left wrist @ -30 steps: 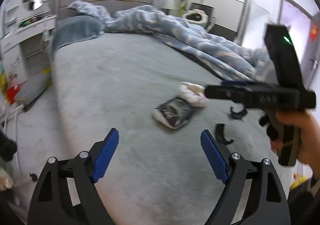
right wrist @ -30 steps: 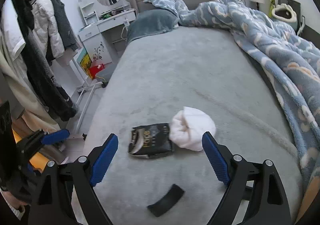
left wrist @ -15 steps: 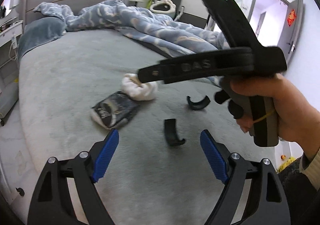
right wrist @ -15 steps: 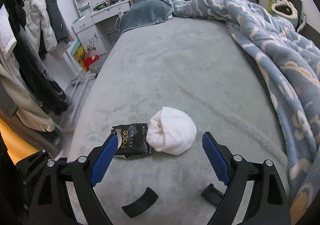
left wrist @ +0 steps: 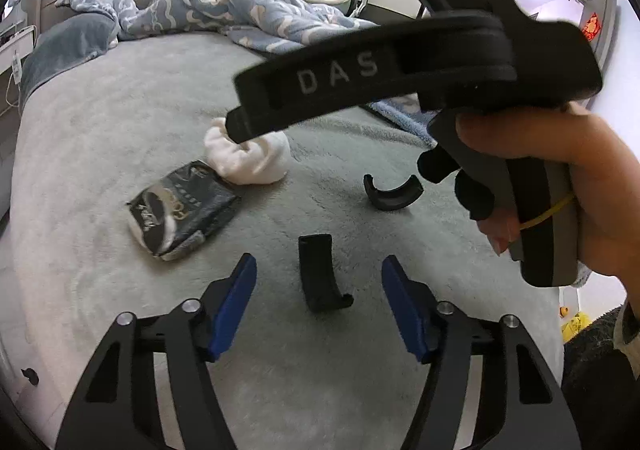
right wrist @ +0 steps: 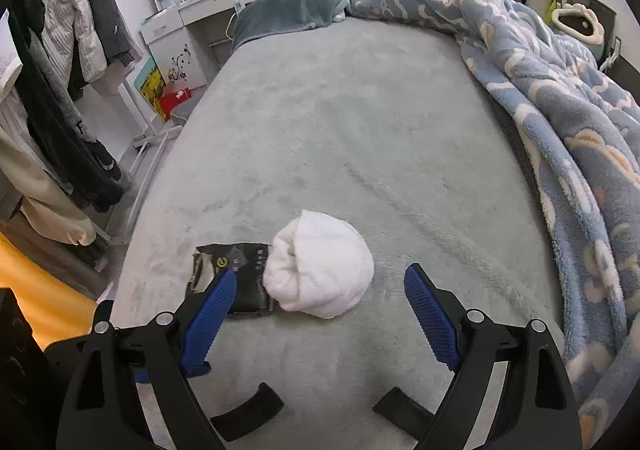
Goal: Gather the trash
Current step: 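Grasp the black curved plastic piece with the left tool while the right tool grasps the white sock, then carry the black piece and white sock to the green bin and release both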
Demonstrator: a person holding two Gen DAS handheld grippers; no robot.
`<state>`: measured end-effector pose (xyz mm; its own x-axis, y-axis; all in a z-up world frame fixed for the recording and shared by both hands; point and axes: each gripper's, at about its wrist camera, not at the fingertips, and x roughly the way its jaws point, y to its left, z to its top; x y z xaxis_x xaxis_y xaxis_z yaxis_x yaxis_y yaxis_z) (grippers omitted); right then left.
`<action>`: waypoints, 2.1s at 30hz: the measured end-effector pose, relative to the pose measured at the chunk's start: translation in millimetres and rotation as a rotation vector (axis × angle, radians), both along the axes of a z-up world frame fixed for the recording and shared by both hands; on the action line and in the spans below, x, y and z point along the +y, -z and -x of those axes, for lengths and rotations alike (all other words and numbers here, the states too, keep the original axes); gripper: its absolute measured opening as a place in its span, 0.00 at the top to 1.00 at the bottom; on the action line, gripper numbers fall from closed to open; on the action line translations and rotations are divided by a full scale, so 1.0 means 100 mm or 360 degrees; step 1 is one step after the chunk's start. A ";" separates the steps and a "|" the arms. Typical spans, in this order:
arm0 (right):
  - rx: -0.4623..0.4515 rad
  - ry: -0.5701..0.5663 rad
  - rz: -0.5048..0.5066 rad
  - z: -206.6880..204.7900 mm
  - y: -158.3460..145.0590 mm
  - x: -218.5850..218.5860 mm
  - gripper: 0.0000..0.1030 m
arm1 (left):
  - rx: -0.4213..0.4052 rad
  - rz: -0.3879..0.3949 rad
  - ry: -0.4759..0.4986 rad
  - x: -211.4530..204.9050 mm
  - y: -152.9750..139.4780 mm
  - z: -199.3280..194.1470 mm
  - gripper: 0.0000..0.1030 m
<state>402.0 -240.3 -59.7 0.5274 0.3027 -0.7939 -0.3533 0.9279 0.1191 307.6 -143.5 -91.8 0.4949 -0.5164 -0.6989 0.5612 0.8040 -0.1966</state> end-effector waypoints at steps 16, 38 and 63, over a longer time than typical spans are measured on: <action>0.0113 -0.0017 -0.0016 -0.18 0.13 -0.07 0.15 | 0.0093 -0.0028 -0.0062 -0.15 0.19 -0.22 0.59; 0.0225 0.0018 -0.0112 -0.34 0.32 -0.01 0.33 | 0.0092 0.0016 -0.0036 0.20 0.15 -0.27 0.78; -0.0006 0.0078 -0.0159 0.29 -0.04 0.09 0.54 | 0.0061 0.0045 -0.0322 0.88 -0.15 0.10 0.78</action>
